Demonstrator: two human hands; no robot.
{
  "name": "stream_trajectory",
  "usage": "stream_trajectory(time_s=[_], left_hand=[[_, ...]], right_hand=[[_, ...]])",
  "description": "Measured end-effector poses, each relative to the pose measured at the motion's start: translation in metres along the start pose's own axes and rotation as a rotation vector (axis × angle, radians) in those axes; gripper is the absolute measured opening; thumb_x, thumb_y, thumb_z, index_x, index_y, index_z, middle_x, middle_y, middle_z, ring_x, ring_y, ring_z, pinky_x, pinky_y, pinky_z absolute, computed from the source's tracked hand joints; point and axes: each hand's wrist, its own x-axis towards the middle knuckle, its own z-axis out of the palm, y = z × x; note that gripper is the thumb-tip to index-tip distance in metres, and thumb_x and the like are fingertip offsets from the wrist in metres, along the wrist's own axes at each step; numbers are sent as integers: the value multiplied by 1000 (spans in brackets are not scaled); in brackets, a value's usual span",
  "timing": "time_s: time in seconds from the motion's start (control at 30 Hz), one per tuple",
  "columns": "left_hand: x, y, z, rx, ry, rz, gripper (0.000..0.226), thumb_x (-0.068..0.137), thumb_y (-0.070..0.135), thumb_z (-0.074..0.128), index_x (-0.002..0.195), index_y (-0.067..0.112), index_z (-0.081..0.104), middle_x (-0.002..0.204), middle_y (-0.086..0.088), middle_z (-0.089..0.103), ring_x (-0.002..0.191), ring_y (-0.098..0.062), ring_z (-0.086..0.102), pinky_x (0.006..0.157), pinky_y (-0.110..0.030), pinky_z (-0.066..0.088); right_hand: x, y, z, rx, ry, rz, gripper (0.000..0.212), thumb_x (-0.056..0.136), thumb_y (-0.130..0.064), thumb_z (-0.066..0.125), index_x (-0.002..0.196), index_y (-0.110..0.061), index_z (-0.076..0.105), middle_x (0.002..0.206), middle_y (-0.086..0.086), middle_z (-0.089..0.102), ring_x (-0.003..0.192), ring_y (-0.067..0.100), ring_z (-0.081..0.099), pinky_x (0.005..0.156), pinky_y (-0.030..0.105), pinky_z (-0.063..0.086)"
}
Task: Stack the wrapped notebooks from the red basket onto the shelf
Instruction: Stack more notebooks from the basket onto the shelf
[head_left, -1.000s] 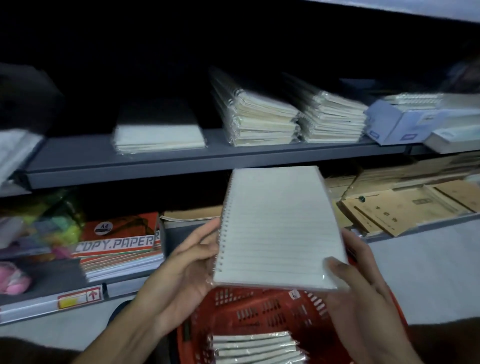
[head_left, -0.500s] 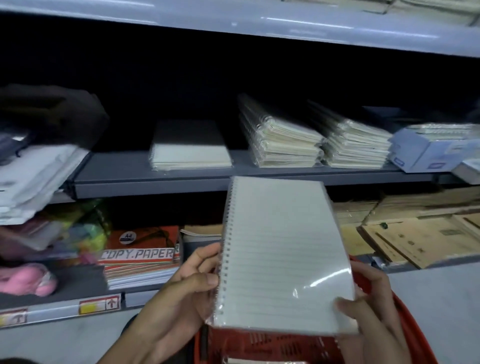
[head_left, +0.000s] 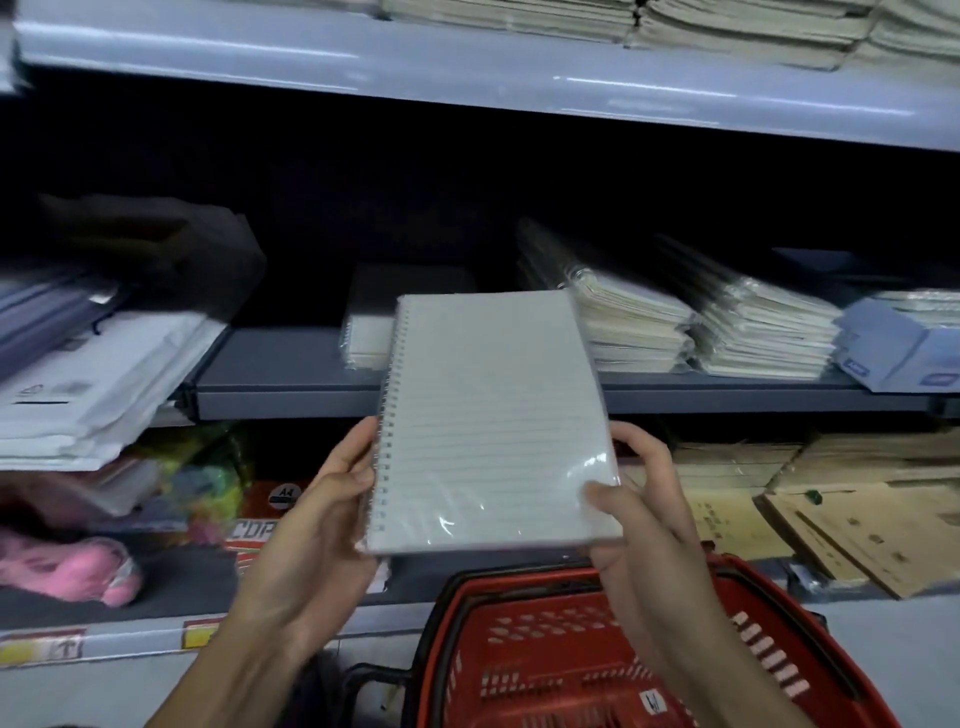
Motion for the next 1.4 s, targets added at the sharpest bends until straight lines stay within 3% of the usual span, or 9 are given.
stream_trajectory(time_s=[0.13,0.3,0.4,0.53,0.7,1.0,1.1,1.27,1.4], left_hand=[[21,21,-5,61,118,100,52,88,12,49,139,22,54,134,1,66,118,-21,60,88,-37,47],[41,41,-13,182,178,125,42,97,19,53,139,24,55,125,0,70,80,-9,67,48,-20,50],[55,52,-11,206,206,148,40,91,14,61,131,17,61,120,-8,73,89,-14,72,59,-20,57],[49,53,-8,332,297,196,43,81,12,74,123,17,67,116,-3,75,105,-18,73,85,-26,59],[49,49,-1,574,375,285,43,76,7,80,115,22,70,86,0,80,82,-10,76,67,-11,55],[95,55,-16,839,642,474,21,85,23,76,105,27,76,78,7,77,45,-2,59,48,-27,50],[111,56,-19,907,656,521,22,86,23,76,108,22,76,76,6,75,60,-1,68,55,-15,52],[126,51,-21,860,662,517,26,84,27,79,110,24,77,71,1,74,63,-3,67,55,-4,45],[128,46,-22,839,642,530,31,83,29,79,113,22,76,69,-8,73,60,-11,63,54,-9,46]], right_hand=[[41,2,28,-13,-51,-5,41,97,4,50,123,-27,57,110,2,76,104,32,69,81,54,53],[87,2,49,-1,-27,11,32,99,2,49,118,-20,63,108,1,75,102,24,70,81,44,61],[112,3,55,-79,-28,58,29,99,-1,51,123,-13,61,112,7,74,100,18,72,88,40,59],[122,12,49,-394,-67,29,66,87,-18,76,142,-21,40,110,-14,65,98,7,69,89,24,53],[119,29,30,-584,-6,-128,83,64,-30,88,138,-29,52,120,-13,58,92,20,68,74,21,57],[155,35,55,-719,94,-348,41,78,-27,83,115,-34,68,87,-7,60,83,14,58,80,28,49],[166,36,60,-679,161,-357,39,76,-27,85,112,-20,75,78,-3,59,73,13,59,69,13,45],[180,35,67,-739,236,-425,39,78,-24,84,114,-9,75,94,1,61,67,11,57,68,4,43],[185,35,66,-783,246,-402,43,80,-27,82,118,-10,73,102,0,62,76,13,61,80,23,52]])
